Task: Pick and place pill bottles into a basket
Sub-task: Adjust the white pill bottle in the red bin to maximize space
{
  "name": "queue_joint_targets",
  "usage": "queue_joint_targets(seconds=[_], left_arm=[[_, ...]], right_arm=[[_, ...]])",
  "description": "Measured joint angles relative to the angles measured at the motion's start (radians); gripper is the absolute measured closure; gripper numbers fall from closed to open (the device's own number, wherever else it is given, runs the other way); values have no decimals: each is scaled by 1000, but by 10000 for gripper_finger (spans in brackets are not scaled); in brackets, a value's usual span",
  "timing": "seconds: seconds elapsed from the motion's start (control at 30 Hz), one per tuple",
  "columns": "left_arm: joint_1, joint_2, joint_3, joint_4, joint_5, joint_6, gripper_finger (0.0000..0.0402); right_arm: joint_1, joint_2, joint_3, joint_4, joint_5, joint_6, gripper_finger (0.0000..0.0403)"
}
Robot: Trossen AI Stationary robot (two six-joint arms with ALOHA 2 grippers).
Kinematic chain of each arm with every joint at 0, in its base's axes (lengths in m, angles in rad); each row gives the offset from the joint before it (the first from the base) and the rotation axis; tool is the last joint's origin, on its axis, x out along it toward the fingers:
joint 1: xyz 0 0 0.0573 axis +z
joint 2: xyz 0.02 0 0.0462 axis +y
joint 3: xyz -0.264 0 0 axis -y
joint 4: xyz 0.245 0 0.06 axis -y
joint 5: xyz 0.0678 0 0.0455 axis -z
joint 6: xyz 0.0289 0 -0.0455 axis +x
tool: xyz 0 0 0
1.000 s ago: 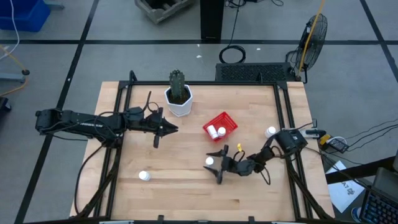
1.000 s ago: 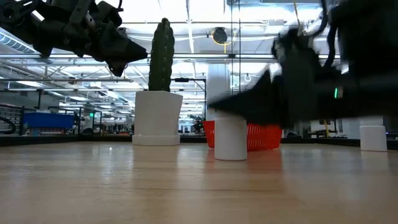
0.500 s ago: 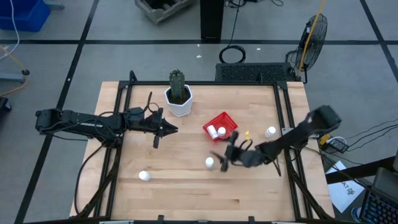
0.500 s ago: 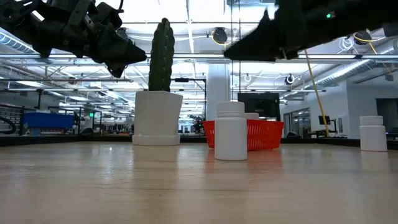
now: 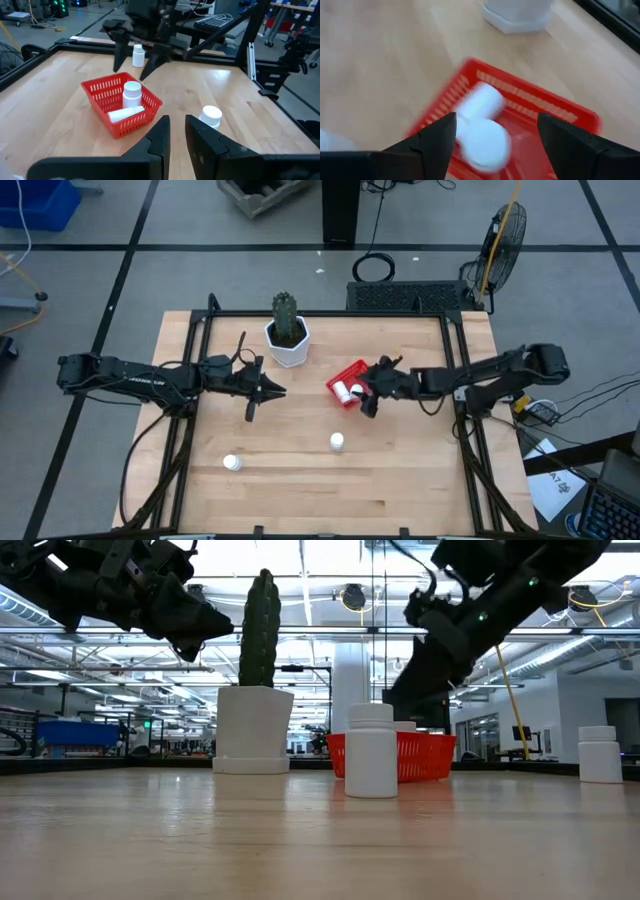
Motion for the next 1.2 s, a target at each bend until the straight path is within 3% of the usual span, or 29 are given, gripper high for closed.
queue_joint_targets(seconds=[0.2,0.6,0.8,1.07,1.2], left_arm=[[0,0,0,-4,0,1,339],[0,0,0,-16,-24,26,339],[0,0,0,-17,-26,26,339],[0,0,0,-22,-26,24,339],[0,0,0,-23,-26,24,339]], right_arm=[[-22,28,0,-17,-51,3,131],[-15,136,0,30,-52,-23,134],[-25,138,0,74,-48,-62,168],[-59,138,0,53,-47,-68,248],[-74,138,0,54,-15,-98,255]])
